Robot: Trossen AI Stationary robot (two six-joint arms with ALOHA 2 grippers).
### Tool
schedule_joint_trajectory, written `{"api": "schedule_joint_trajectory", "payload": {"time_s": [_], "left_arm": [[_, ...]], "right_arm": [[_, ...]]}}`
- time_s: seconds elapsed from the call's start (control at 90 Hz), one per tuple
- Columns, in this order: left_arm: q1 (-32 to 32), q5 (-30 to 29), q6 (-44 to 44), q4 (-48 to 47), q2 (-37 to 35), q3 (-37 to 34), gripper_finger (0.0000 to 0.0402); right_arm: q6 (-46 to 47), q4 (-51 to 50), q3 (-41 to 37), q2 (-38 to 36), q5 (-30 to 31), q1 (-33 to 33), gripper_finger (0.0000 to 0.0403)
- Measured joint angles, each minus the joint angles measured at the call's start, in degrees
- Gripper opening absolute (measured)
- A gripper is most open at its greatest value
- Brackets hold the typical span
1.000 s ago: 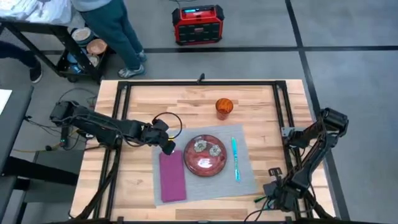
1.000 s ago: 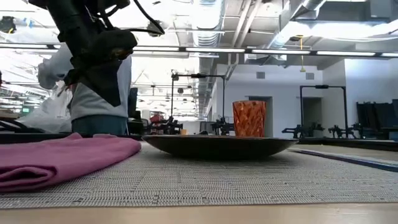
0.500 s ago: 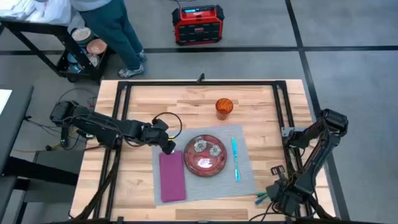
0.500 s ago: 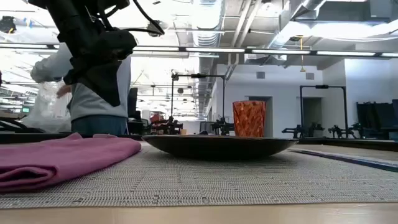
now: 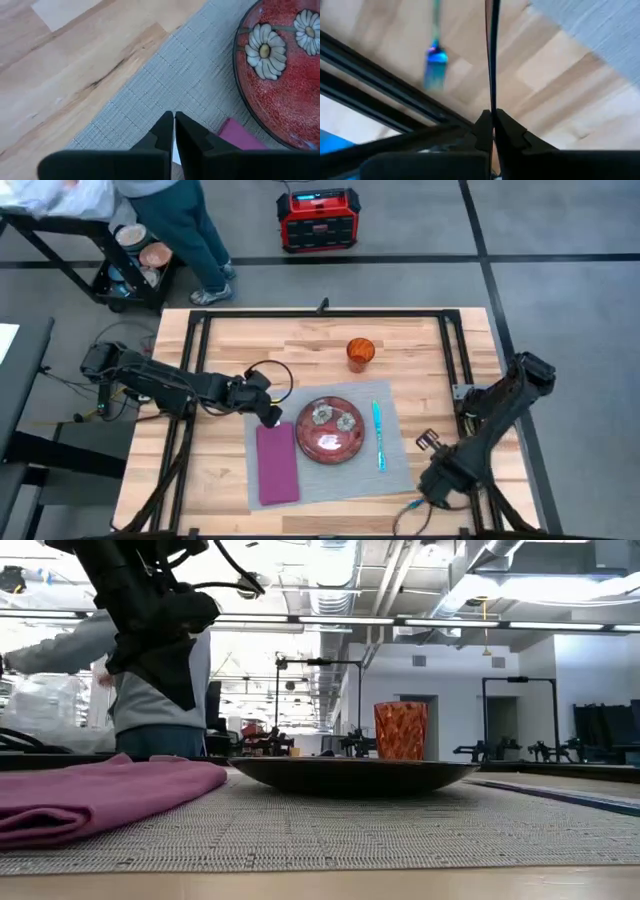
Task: Set table place
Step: Put the blue spoon on the table mat
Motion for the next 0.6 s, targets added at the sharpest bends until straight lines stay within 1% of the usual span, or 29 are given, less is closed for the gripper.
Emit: {"api": "schedule_joint_trajectory", "payload": {"time_s": [0.2,0.289,0.389,0.456,0.556,0.6], "left_arm": [[0.0,-2.71,-0.25,-0.44,0.0,0.0,0.0],[0.0,-4.06,-1.07,-0.42,0.0,0.0,0.0],[-0.02,-5.32,-1.91,-0.4,0.0,0.0,0.0],[-0.02,-5.39,-2.07,-0.38,0.0,0.0,0.0],[-0.02,-5.68,-3.43,-0.37,0.0,0.0,0.0],[-0.01,-5.92,-4.22,-0.38,0.0,0.0,0.0]], "right_arm": [[-14.86,0.03,0.02,0.09,7.14,-9.5,0.0001],[-18.11,1.04,0.04,1.21,11.51,-14.53,0.0],[-21.44,4.62,0.74,3.58,12.23,-19.71,0.0],[-23.81,8.81,1.57,5.05,13.91,-21.54,0.0],[-27.49,16.23,3.54,7.14,21.69,-22.38,0.0],[-28.64,17.6,4.74,8.16,23.01,-22.38,0.0]]}}
